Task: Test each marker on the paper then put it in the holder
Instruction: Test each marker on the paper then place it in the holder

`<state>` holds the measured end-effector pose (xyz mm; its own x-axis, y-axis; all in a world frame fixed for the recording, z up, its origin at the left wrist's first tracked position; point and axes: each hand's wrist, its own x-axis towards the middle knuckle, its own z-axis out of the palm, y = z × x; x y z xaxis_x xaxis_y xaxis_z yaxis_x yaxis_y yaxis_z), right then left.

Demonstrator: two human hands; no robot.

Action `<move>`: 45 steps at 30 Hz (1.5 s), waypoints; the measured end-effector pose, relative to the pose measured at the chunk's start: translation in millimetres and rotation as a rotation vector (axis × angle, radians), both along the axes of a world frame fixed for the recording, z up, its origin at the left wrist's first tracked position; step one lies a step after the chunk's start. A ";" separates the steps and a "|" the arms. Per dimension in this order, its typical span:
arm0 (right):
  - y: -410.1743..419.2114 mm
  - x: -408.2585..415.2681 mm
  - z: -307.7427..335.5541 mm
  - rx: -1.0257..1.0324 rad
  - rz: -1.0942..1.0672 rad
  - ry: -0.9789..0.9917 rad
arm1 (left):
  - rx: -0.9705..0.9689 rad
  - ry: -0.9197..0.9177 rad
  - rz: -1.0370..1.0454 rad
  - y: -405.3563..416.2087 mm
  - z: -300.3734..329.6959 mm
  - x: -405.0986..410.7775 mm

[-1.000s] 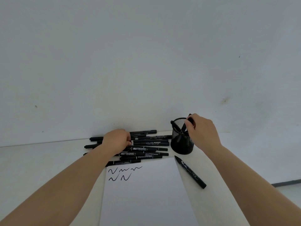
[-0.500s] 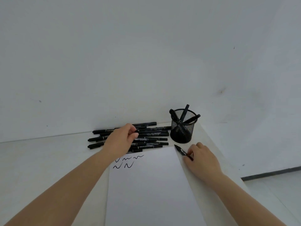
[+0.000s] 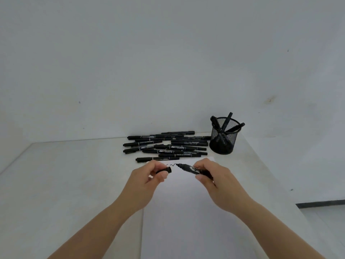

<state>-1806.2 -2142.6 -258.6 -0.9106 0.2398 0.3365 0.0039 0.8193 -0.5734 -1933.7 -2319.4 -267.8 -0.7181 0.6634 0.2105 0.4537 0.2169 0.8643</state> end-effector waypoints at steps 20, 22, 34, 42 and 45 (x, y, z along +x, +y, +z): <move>-31.0 2.3 8.5 0.217 0.125 -0.049 | -0.290 0.607 -0.006 -31.8 17.3 17.7; -32.3 2.8 8.6 0.198 0.132 -0.061 | -0.299 0.780 -0.023 -32.1 18.2 20.3; -39.4 7.1 14.0 0.444 0.065 0.087 | -0.362 0.453 -0.109 -21.1 9.9 15.5; -20.6 4.7 -4.8 0.447 0.065 0.028 | -0.432 0.384 -0.123 -3.4 7.6 11.7; -13.9 -1.9 -7.6 0.565 0.011 -0.011 | -0.394 0.417 -0.065 7.4 5.3 8.3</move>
